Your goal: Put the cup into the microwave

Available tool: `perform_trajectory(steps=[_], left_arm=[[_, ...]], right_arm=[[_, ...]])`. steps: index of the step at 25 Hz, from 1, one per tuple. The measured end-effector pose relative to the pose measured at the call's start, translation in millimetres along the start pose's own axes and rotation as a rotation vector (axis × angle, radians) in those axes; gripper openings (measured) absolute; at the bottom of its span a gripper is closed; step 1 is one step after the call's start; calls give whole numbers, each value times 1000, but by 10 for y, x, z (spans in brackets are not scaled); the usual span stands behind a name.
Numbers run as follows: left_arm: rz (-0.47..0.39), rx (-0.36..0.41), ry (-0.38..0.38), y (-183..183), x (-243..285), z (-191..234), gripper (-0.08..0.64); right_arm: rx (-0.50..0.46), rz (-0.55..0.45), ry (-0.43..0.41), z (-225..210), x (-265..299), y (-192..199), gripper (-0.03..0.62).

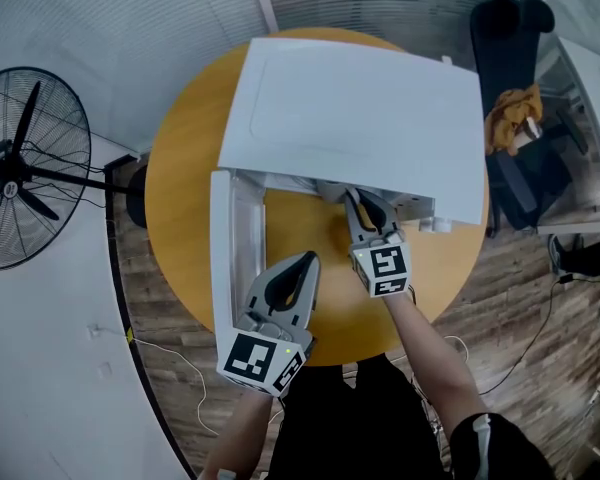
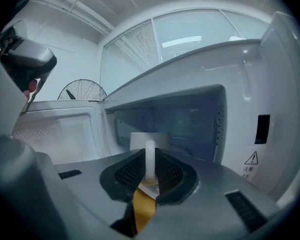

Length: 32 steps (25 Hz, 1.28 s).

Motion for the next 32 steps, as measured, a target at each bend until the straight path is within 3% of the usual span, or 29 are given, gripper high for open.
perform_trajectory(steps=[32], left_arm=[[13,-21,-1,53,-41,94,-5]], right_arm=[[-30,86,123,-328,661,70,58]])
Point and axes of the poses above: the fingertips, and each gripper's own axes: x forward along the fingers, z to its left, y out of its underside, the point moved 6 cm from there along -x, backward along the fingers, and after that the axes turned 15 degrees about -y, right-handed, at the moved point
